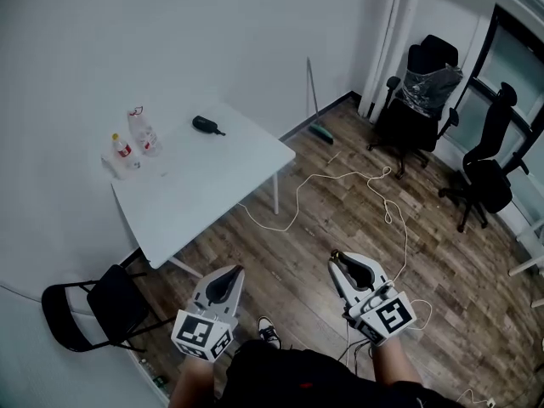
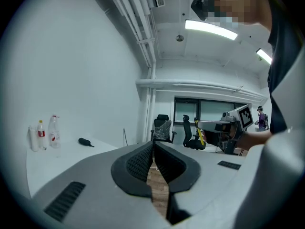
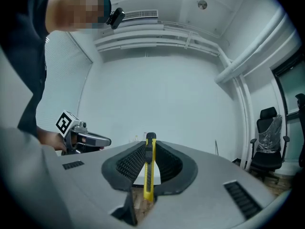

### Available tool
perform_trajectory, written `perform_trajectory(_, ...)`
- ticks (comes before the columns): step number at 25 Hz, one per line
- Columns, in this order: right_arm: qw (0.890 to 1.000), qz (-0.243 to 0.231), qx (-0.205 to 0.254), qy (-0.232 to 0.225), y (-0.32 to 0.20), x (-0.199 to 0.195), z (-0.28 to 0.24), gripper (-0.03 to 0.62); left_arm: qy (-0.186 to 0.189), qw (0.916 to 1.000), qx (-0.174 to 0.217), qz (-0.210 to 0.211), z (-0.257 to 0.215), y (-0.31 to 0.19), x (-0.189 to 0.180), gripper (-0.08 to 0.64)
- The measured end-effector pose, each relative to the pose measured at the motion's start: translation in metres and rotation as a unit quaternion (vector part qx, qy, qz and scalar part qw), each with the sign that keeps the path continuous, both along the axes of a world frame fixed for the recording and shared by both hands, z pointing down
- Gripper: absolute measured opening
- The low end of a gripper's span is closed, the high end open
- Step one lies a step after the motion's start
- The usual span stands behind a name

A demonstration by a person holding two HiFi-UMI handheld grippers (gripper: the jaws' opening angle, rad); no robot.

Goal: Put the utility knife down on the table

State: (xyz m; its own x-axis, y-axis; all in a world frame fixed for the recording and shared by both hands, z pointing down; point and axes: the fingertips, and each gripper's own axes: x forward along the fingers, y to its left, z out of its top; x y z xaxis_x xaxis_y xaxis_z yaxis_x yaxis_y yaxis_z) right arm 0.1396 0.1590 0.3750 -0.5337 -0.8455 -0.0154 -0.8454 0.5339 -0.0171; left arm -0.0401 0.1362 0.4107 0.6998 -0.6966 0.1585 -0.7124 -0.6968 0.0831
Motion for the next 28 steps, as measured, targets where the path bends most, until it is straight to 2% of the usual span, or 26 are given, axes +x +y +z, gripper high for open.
perform_trajectory(11,1.0,0.005,-0.007,0.008,-0.104,-0.054,-0.003,0.075,0.013,0.9998,-0.009,-0.008,0.006,-0.098,-0.062,0.031)
perform_trajectory(16,1.0,0.001,-0.006,-0.005,-0.132,-0.072,-0.006,0.075,0.012,0.9999,-0.009,-0.005,0.008,-0.129,-0.073,0.031)
perform_trajectory(23,1.0,-0.002,-0.01,-0.021,-0.182,-0.065,0.003,0.075,-0.001,0.9998,-0.013,-0.017,0.017,-0.175,-0.071,0.031)
perform_trajectory(28,0.999,-0.031,-0.014,-0.031,-0.237,-0.05,0.018,0.075,-0.002,0.9987,-0.019,-0.046,0.021,-0.216,-0.06,0.031)
